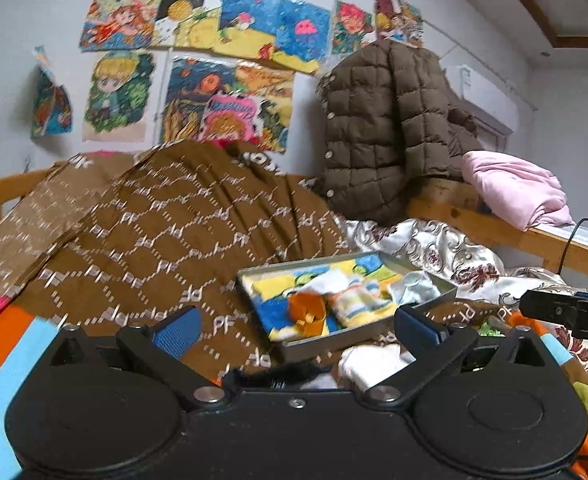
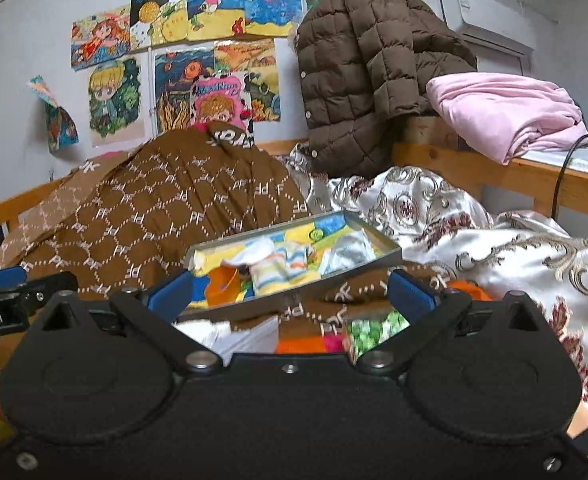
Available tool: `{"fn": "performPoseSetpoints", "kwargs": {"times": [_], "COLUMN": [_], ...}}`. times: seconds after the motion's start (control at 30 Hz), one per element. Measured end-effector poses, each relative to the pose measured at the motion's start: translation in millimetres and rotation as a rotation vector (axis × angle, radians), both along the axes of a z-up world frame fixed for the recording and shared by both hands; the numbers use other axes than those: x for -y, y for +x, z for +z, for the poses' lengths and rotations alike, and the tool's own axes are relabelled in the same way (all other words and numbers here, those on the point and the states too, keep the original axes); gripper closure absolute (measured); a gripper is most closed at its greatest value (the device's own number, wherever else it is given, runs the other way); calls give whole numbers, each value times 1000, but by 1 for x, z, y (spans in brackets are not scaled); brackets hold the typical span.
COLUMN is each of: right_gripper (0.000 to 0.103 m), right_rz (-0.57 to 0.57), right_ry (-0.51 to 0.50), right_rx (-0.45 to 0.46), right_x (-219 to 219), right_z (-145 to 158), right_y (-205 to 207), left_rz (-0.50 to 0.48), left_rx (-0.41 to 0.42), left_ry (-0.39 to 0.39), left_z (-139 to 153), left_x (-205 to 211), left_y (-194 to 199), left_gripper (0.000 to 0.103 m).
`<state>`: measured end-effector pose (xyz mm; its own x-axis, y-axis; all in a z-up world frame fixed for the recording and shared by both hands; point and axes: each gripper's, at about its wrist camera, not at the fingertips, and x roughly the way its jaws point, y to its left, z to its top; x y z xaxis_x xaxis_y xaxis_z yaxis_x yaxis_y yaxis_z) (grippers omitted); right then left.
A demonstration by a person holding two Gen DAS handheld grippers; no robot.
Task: Organize soft objects
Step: 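Lift both open tools away from the tray toward the blanket, then move both open tools over the pile of soft items beside the tray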
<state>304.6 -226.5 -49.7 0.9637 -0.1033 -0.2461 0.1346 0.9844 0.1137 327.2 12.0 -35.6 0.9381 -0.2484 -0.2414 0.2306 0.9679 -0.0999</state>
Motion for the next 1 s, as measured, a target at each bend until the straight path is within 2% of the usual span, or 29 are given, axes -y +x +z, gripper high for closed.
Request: {"fn": "performPoseSetpoints", "kwargs": {"times": [0.13,0.4,0.73,1.0], "right_gripper": [0,0,0,0], "right_rz": [-4,19,36,-5], "right_ry": [15,37,51,31], "right_rx": [-26,-72,-72,-120], "right_x": [-6,-7,-8,-9], "right_z": [-7,-20,-11,-9], "right_y": [-14,-38,-74,-89], "left_rz": [32,51,133,184], "left_rx": [-17,-42,-82,-126], "left_ry": [1,62,47,35], "left_z": [-6,-11,-15,-25], "left_x": [-4,-1,-6,-10], "left_y": [-17,-49,-92,-110], "left_gripper": [1,1,1,1]}}
